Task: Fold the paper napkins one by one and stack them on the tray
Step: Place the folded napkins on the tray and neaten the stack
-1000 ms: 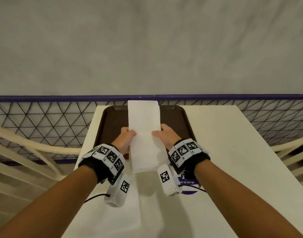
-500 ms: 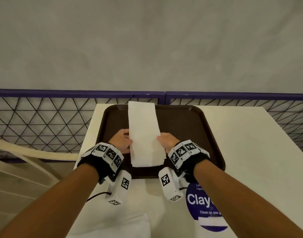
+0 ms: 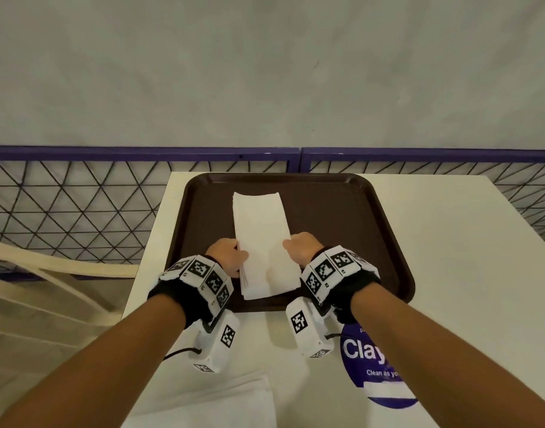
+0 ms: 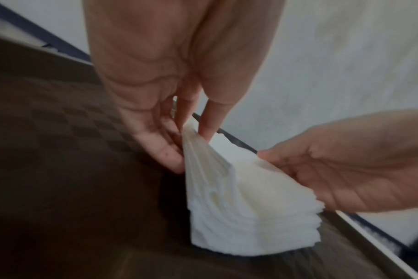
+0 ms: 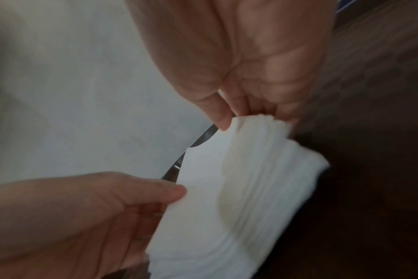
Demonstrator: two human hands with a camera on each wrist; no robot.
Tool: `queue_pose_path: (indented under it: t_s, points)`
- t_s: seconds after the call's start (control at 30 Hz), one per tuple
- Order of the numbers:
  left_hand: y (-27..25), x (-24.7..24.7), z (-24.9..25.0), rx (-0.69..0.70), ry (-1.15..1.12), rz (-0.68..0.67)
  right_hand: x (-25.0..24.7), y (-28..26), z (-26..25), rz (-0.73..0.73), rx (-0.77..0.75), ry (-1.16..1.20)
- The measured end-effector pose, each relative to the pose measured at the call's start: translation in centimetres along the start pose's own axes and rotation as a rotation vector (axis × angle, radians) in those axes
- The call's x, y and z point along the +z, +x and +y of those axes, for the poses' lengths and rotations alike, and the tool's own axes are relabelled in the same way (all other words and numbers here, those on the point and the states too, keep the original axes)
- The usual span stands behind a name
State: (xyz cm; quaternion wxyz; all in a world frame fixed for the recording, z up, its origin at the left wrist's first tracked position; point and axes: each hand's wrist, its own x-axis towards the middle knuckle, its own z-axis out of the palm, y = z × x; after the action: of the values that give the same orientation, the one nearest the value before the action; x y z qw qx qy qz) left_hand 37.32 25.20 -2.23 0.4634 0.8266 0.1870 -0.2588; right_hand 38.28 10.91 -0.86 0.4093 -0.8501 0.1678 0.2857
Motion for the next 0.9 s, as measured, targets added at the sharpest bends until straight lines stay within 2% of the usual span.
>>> queue_pose_path:
  t_s: [0.2, 0.27, 0.33, 0.4, 0.43, 0.5, 0.57, 0.67, 0.8, 0.9]
  points:
    - [-1.2, 0.8, 0.2, -0.043, -0.437, -0.072, -1.3, -1.4, 0.4, -0.014, -0.074, 0.095]
    - [-1.3, 0.9, 0.0, -0.007, -0.416, 0.015, -2.7, -2.8, 0.4, 0.049, -0.204, -0.132]
    - [-1.7, 0.2, -0.2, 0.119, -0.268, 0.176, -4.4, -4.6, 0.8, 0.103, -0.335, -0.395]
    - [-2.9, -0.5, 0.0, 0.258, -0.204, 0.262, -6.0, -6.5, 2.1, 0.104, -0.437, -0.515]
    - [-3.4, -0.8, 0.1, 0.317, -0.207, 0.255, -6.7, -7.3, 2.7, 0.105, -0.48, -0.56]
    - [-5.3, -0.5, 0.5, 0.366, -0.215, 0.115, -8.2, -9.5, 4.4, 0.108, -0.53, -0.579]
    - [-7.1, 0.7, 0.7, 0.359, -0.184, -0.043, -9.4, -11.6, 6.2, 0.134, -0.563, -0.5]
    - [-9.6, 3.9, 0.8, 0.341, -0.173, -0.132, -10.4, -14.3, 9.8, 0.198, -0.55, -0.319]
    - [-12.2, 8.8, -0.1, 0.37, -0.259, -0.215, -10.9, -16.8, 16.1, 0.346, -0.456, 0.018]
    - [-13.7, 11.3, -1.3, 0.361, -0.274, -0.298, -10.5, -17.7, 20.4, 0.394, -0.293, 0.305]
